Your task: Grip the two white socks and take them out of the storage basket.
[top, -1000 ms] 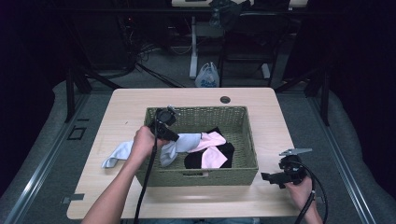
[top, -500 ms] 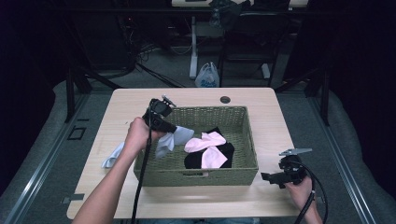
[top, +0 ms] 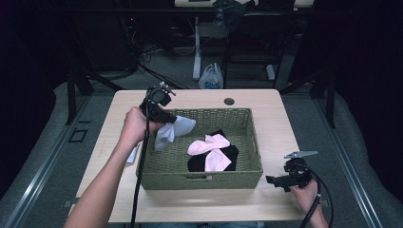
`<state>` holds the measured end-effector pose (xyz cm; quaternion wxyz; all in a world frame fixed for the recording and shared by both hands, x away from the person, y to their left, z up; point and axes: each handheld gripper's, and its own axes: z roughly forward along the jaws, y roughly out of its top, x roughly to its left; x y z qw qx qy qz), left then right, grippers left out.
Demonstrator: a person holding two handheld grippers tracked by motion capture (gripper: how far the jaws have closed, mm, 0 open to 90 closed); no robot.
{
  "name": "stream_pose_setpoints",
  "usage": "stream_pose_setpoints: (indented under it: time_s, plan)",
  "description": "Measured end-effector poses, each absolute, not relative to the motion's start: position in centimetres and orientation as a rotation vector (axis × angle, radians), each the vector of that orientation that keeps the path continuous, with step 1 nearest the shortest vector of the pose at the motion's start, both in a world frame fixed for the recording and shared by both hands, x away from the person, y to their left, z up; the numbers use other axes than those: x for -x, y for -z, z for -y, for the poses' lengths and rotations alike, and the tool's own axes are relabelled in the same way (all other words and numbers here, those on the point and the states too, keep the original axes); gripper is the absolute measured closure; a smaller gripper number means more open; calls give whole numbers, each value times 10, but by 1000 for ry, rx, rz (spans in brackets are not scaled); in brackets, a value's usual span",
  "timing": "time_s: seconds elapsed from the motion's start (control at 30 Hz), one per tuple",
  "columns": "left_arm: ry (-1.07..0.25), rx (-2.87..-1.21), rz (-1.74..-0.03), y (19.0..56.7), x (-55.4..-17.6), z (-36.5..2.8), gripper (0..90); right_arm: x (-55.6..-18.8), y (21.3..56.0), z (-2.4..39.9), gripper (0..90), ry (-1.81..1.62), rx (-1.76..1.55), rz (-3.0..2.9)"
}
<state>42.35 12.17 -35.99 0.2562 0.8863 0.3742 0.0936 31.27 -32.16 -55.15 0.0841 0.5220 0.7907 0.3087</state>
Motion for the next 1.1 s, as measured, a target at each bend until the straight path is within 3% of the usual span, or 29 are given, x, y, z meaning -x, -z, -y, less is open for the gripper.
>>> stream_pose_setpoints:
  time_s: [0.43,1.1]
  plan:
    - [-337,-2339,-1075,330,-417,-156,866,-313,551,322,39,-908,-1555,-2371]
    - [-445,-2204,-1299,318,-386,-259,865,-313,551,321,39,-908,-1552,-2375]
